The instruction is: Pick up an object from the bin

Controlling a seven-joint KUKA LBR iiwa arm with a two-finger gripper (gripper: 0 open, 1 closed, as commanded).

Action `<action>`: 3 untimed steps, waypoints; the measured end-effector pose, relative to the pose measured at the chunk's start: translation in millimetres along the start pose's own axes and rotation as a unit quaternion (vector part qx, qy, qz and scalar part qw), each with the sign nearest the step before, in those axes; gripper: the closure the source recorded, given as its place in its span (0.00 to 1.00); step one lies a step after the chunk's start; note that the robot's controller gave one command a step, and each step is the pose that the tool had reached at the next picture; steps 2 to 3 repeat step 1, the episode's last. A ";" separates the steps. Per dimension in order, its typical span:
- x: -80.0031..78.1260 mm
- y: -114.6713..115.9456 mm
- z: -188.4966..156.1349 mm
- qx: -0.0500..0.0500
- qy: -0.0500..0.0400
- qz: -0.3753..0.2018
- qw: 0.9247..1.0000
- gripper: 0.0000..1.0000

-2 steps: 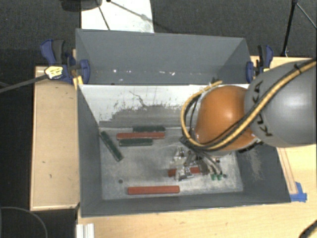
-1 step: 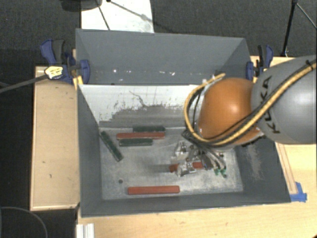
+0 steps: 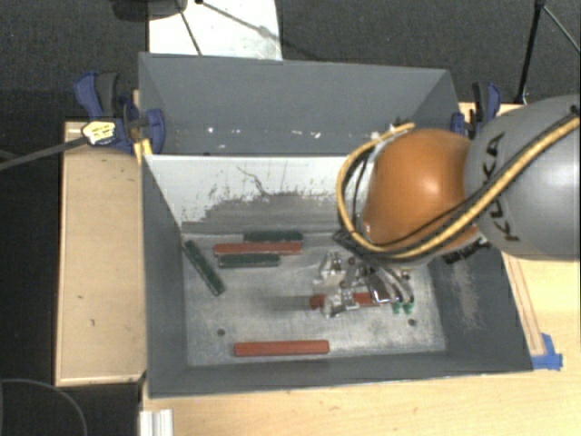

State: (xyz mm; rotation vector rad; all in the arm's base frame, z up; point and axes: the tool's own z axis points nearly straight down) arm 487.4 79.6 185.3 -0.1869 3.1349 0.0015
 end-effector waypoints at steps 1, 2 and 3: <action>4.7 -4.5 -41.9 0.000 0.001 -0.003 1.000 1.00; 4.7 -4.5 -41.9 0.000 0.001 -0.003 1.000 1.00; 4.7 -4.5 -41.9 0.000 0.001 -0.003 1.000 1.00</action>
Offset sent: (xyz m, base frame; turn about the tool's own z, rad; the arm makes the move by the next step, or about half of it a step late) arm 0.0001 -0.0888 0.1105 -0.0620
